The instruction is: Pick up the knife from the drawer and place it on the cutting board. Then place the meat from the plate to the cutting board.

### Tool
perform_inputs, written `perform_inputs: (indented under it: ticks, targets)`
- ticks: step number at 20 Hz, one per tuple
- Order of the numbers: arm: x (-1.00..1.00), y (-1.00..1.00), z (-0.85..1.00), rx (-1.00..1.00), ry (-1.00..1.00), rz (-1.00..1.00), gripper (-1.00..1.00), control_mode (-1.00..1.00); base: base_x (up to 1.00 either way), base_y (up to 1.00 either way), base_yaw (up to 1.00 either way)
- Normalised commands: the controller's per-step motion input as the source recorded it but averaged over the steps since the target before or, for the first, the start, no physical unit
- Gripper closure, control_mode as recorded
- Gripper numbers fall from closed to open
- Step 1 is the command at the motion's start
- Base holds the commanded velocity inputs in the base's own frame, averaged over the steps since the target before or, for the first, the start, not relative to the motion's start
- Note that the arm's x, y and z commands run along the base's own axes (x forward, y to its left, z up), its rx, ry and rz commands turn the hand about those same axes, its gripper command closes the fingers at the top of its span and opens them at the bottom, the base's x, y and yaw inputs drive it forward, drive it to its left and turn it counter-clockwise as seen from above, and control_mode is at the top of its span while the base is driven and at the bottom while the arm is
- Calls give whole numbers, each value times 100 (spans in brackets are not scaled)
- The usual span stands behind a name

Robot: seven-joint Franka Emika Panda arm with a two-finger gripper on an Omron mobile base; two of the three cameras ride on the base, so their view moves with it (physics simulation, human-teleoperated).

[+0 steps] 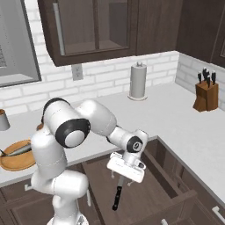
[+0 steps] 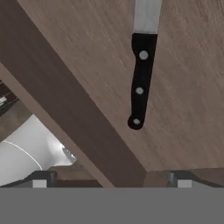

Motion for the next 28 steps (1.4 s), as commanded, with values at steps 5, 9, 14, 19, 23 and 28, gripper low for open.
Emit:
perform_inputs:
  ticks: [5,9,14,19,23,28]
  targets:
    - [33,0,-40,0,0,0,-100,-100,0,0,0]
    - [5,0,-36,0,-10,-3,-100,-100,0,0,0]
    - [0,8,-22,-6,-25,-10,-100,-100,0,0,0]
    - [0,5,-19,-11,-15,-20,-100,-100,0,0,0]
    - [19,0,-20,-5,0,-21,-100,-100,0,0,0]
    - [10,5,-8,0,4,-8,-100,-100,0,0,0]
